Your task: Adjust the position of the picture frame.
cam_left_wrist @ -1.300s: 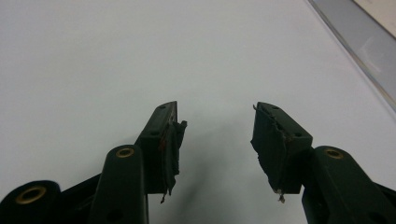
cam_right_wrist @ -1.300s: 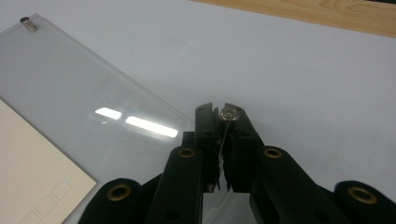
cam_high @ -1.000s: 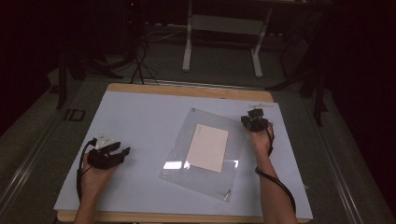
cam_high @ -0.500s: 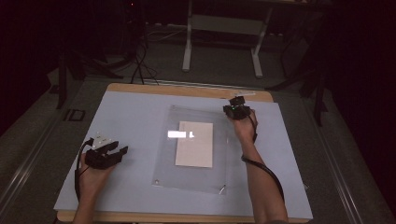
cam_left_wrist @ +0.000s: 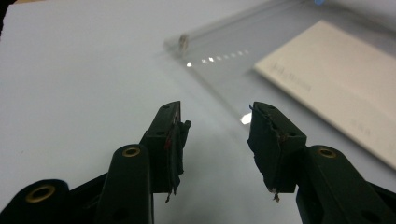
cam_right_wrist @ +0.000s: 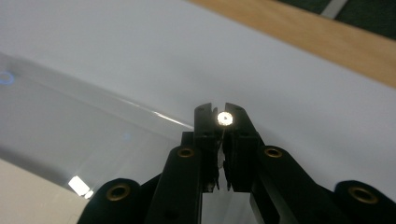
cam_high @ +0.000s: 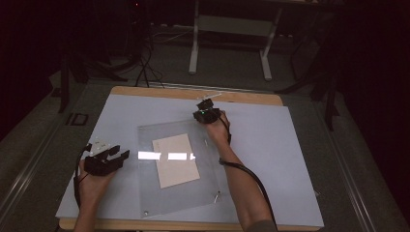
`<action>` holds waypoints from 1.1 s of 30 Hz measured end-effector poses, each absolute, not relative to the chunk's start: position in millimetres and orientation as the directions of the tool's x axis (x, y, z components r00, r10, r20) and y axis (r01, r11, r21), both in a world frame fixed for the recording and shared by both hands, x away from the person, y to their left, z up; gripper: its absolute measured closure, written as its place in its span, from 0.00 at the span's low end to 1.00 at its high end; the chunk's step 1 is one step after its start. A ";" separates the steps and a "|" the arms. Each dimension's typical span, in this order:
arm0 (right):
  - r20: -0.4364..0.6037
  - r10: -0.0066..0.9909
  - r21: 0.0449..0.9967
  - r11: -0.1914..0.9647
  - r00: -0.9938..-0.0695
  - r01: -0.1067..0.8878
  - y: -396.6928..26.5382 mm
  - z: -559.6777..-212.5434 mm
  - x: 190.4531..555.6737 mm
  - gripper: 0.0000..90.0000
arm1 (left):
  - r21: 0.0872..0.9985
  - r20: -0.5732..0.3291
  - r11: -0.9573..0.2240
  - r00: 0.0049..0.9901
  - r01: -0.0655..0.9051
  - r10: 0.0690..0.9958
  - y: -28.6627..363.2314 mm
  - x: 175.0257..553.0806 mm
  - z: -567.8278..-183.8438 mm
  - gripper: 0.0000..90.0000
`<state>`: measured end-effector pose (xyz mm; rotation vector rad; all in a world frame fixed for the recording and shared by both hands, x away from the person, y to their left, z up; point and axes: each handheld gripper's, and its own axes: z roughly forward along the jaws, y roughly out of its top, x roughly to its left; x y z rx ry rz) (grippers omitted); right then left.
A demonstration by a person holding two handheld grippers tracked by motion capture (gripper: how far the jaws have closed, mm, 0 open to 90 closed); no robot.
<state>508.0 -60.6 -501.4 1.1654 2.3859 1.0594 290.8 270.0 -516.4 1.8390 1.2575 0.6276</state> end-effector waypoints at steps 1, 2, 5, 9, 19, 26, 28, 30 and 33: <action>0.067 0.766 0.714 0.411 -0.640 0.567 -55.0 -503.6 507.7 0.94 | 0.833 -0.038 -0.182 0.381 0.523 0.924 270.7 290.5 -516.3 0.60; 0.070 0.762 0.710 0.415 -0.644 0.569 -49.7 -506.2 507.5 0.94 | 0.833 -0.039 -0.180 0.379 0.524 0.924 271.1 290.2 -516.2 0.60; 0.062 0.764 0.705 0.422 -0.642 0.570 -41.2 -512.2 507.1 0.94 | 0.833 -0.042 -0.176 0.376 0.525 0.926 272.3 290.1 -516.4 0.60; 0.066 0.756 0.705 0.427 -0.652 0.566 -41.1 -512.2 508.2 0.94 | 0.833 -0.042 -0.174 0.374 0.526 0.927 272.6 290.2 -516.9 0.60; 0.049 0.737 0.714 0.446 -0.674 0.540 -65.4 -509.8 492.2 0.71 | 0.826 -0.045 -0.177 0.375 0.535 0.926 270.9 293.7 -519.4 0.60; 0.055 0.716 0.715 0.458 -0.696 0.528 -99.1 -506.2 470.2 0.69 | 0.822 -0.041 -0.186 0.381 0.538 0.923 267.6 294.3 -520.3 0.60; 0.052 0.706 0.710 0.471 -0.706 0.523 -105.4 -506.8 463.5 0.69 | 0.820 -0.037 -0.192 0.384 0.540 0.923 266.3 294.8 -520.8 0.60; 0.050 0.700 0.710 0.477 -0.712 0.518 -108.3 -507.3 459.7 0.69 | 0.820 -0.037 -0.192 0.384 0.540 0.923 266.3 294.8 -520.8 0.60; 0.049 0.671 0.712 0.497 -0.740 0.497 -119.0 -509.9 442.1 0.68 | 0.816 -0.031 -0.202 0.391 0.541 0.920 264.5 295.2 -521.5 0.60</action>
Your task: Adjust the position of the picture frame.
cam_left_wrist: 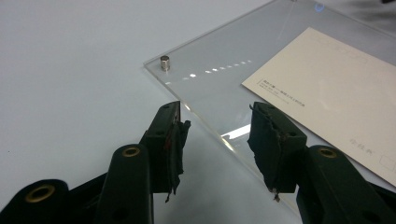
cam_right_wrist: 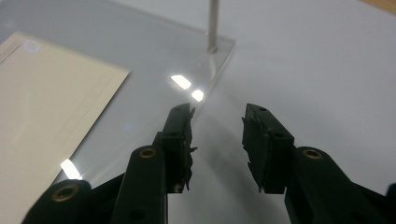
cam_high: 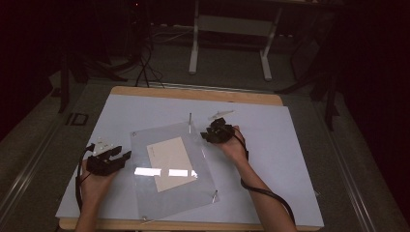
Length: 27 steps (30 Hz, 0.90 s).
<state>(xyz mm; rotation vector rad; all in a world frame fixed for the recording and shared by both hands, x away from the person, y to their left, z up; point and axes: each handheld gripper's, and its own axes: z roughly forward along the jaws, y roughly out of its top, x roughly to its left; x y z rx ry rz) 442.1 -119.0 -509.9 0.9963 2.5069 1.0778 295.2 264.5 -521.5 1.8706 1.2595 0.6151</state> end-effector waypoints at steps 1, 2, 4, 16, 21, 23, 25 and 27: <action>0.047 0.663 0.714 0.500 -0.747 0.490 -121.7 -510.6 437.5 0.68 | 0.815 -0.031 -0.203 0.391 0.542 0.920 264.2 295.3 -521.8 0.60; 0.048 0.657 0.714 0.504 -0.752 0.486 -124.6 -511.1 433.1 0.68 | 0.815 -0.031 -0.203 0.391 0.542 0.920 264.2 295.3 -521.8 0.60; 0.050 0.644 0.716 0.509 -0.763 0.477 -130.2 -512.4 424.1 0.69 | 0.814 -0.033 -0.202 0.391 0.544 0.920 263.8 295.1 -522.4 0.60; 0.061 0.596 0.746 0.506 -0.801 0.433 -160.0 -507.7 380.3 0.70 | 0.812 -0.028 -0.210 0.395 0.545 0.918 261.3 295.4 -522.4 0.60; 0.068 0.571 0.759 0.502 -0.818 0.413 -169.8 -507.8 365.2 0.70 | 0.812 -0.029 -0.210 0.397 0.545 0.917 260.8 295.5 -522.7 0.60; 0.072 0.563 0.763 0.500 -0.823 0.409 -174.0 -509.7 359.4 0.70 | 0.812 -0.029 -0.210 0.397 0.545 0.917 260.8 295.5 -522.7 0.60; 0.082 0.561 0.771 0.488 -0.824 0.409 -179.0 -511.8 353.2 0.70 | 0.810 -0.028 -0.213 0.398 0.547 0.917 260.9 295.5 -522.8 0.60; 0.084 0.561 0.776 0.481 -0.823 0.407 -184.3 -513.2 347.8 0.70 | 0.809 -0.026 -0.215 0.399 0.547 0.917 260.3 295.8 -523.2 0.60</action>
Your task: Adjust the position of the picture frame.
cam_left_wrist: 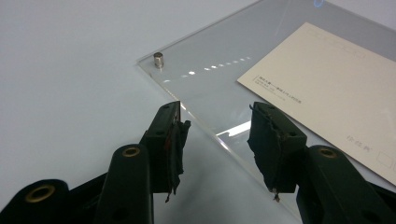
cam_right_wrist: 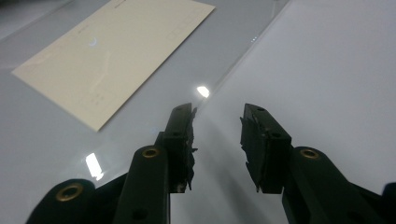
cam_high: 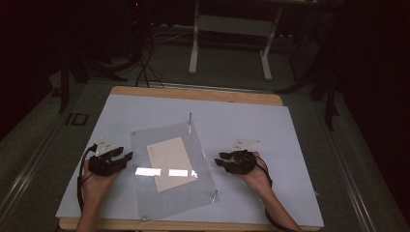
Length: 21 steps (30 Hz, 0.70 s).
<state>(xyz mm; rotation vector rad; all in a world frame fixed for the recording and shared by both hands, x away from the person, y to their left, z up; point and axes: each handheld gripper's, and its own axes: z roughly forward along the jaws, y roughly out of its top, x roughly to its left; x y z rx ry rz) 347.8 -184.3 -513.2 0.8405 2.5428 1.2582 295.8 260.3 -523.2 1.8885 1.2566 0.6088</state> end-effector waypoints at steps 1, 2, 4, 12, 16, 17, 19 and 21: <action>0.081 0.563 0.781 0.477 -0.822 0.403 -186.4 -513.7 345.9 0.70 | 0.808 -0.026 -0.216 0.400 0.548 0.916 259.7 296.0 -523.5 0.60; 0.084 0.570 0.788 0.465 -0.818 0.404 -190.8 -514.1 342.3 0.70 | 0.808 -0.023 -0.219 0.401 0.547 0.916 259.5 296.1 -523.6 0.60; 0.095 0.568 0.796 0.450 -0.817 0.406 -195.7 -514.9 338.8 0.70 | 0.806 -0.023 -0.221 0.402 0.549 0.916 258.9 296.3 -523.7 0.60; 0.077 0.527 0.796 0.478 -0.846 0.371 -204.1 -514.9 318.5 0.71 | 0.807 -0.025 -0.219 0.401 0.549 0.916 259.3 297.1 -524.4 0.60; 0.059 0.496 0.793 0.504 -0.866 0.342 -204.1 -515.6 304.9 0.72 | 0.807 -0.025 -0.220 0.405 0.548 0.914 259.1 297.1 -524.1 0.60; 0.060 0.494 0.793 0.504 -0.868 0.342 -204.0 -515.9 302.3 0.72 | 0.807 -0.027 -0.220 0.406 0.548 0.913 259.1 297.1 -523.9 0.60; 0.062 0.477 0.794 0.509 -0.877 0.333 -203.6 -516.8 295.3 0.72 | 0.810 -0.039 -0.210 0.407 0.548 0.913 259.2 297.5 -523.8 0.60; 0.055 0.460 0.789 0.524 -0.886 0.321 -202.6 -517.4 290.4 0.72 | 0.812 -0.052 -0.200 0.410 0.548 0.911 259.6 298.8 -523.9 0.60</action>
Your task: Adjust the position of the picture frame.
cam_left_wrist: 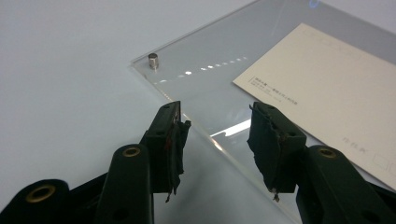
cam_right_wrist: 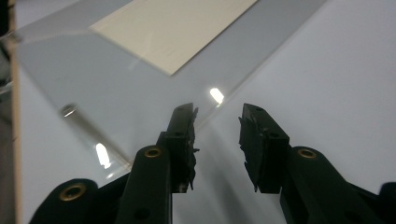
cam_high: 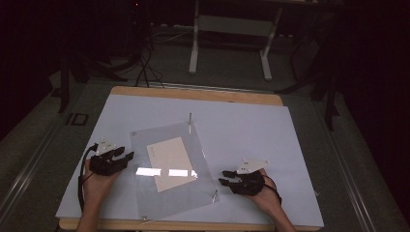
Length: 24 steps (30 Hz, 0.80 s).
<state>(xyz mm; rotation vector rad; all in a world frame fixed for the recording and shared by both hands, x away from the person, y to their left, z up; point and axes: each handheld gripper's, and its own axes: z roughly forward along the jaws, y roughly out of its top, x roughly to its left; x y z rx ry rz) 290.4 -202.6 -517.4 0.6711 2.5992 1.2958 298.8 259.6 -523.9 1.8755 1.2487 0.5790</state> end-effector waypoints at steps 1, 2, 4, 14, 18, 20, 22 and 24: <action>0.054 0.447 0.787 0.532 -0.893 0.314 -202.4 -517.6 287.9 0.73 | 0.813 -0.055 -0.198 0.411 0.548 0.910 259.5 299.3 -524.0 0.61; 0.057 0.441 0.787 0.532 -0.896 0.312 -202.4 -517.9 287.1 0.73 | 0.814 -0.064 -0.193 0.415 0.548 0.907 259.5 300.6 -523.7 0.61; 0.056 0.427 0.783 0.542 -0.903 0.305 -203.1 -518.8 284.9 0.74 | 0.816 -0.069 -0.192 0.421 0.546 0.904 258.0 303.6 -522.6 0.61; 0.053 0.333 0.784 0.570 -0.941 0.246 -206.6 -519.5 272.5 0.76 | 0.830 -0.097 -0.202 0.492 0.519 0.865 234.2 335.9 -512.4 0.66; 0.069 0.298 0.779 0.580 -0.952 0.238 -206.8 -522.2 267.1 0.76 | 0.835 -0.079 -0.225 0.513 0.503 0.855 216.1 356.2 -507.1 0.65; 0.071 0.279 0.774 0.590 -0.958 0.229 -205.5 -524.5 265.1 0.76 | 0.838 -0.062 -0.240 0.523 0.489 0.850 205.5 366.7 -505.1 0.65; 0.074 0.264 0.773 0.594 -0.962 0.223 -202.8 -525.6 263.9 0.76 | 0.842 -0.051 -0.252 0.535 0.477 0.843 194.2 378.5 -503.5 0.64; 0.071 0.250 0.777 0.593 -0.966 0.211 -198.4 -526.0 263.1 0.76 | 0.844 -0.046 -0.259 0.546 0.469 0.836 185.5 387.6 -503.4 0.64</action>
